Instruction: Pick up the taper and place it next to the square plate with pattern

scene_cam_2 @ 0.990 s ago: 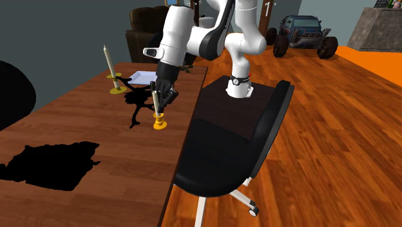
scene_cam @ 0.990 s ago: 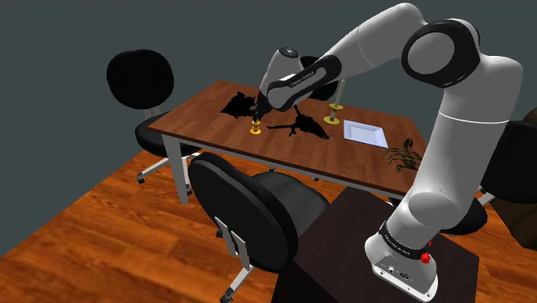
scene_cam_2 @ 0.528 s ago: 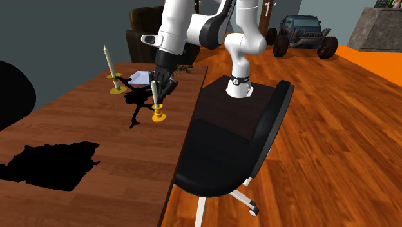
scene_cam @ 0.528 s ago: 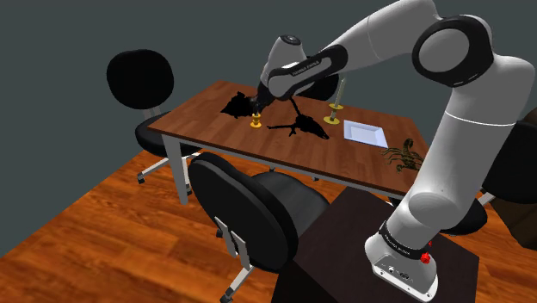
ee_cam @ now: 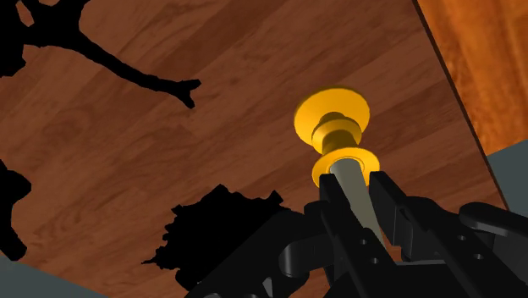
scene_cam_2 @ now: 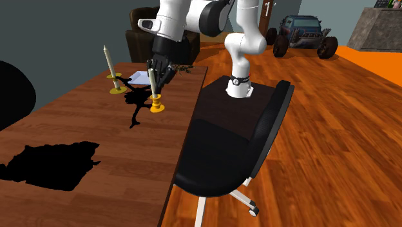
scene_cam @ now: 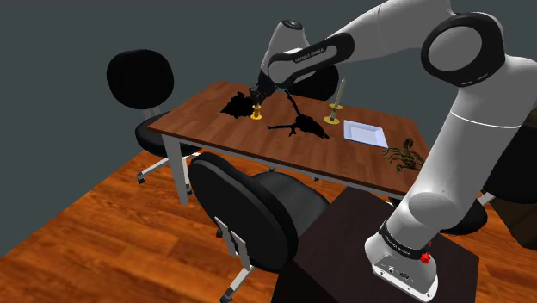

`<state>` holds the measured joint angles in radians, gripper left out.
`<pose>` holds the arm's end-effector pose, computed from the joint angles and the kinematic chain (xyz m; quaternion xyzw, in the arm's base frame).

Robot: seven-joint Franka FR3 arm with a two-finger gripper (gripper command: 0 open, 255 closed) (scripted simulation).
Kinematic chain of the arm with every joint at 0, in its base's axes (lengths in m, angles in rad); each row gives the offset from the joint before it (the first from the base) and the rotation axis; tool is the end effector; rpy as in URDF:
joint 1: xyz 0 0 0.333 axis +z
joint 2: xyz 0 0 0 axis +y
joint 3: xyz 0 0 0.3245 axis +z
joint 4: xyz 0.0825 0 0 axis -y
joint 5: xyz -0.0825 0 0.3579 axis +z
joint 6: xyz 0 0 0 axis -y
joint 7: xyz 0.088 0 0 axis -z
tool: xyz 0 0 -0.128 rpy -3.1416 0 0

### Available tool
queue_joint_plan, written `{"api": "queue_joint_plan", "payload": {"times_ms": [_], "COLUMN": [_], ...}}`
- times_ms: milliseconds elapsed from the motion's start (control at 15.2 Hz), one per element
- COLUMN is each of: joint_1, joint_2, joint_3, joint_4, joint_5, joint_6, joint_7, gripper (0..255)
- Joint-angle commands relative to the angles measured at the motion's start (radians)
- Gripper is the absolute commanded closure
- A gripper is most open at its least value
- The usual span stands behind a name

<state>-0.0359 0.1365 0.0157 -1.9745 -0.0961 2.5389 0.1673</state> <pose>0.6083 -0.0126 0.4500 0.9749 -0.0589 0.2140 0.0183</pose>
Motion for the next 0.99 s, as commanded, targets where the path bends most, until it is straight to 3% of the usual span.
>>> {"api": "queue_joint_plan", "payload": {"times_ms": [0,924], "joint_1": [-0.001,-0.001], "joint_2": [-0.014,-0.062], "joint_3": [0.0,0.003], "joint_4": [0.013,0.143], "joint_5": [0.004,0.02], "joint_6": [-0.027,-0.205], "joint_7": [-0.006,-0.024], "gripper": [255,255]}}
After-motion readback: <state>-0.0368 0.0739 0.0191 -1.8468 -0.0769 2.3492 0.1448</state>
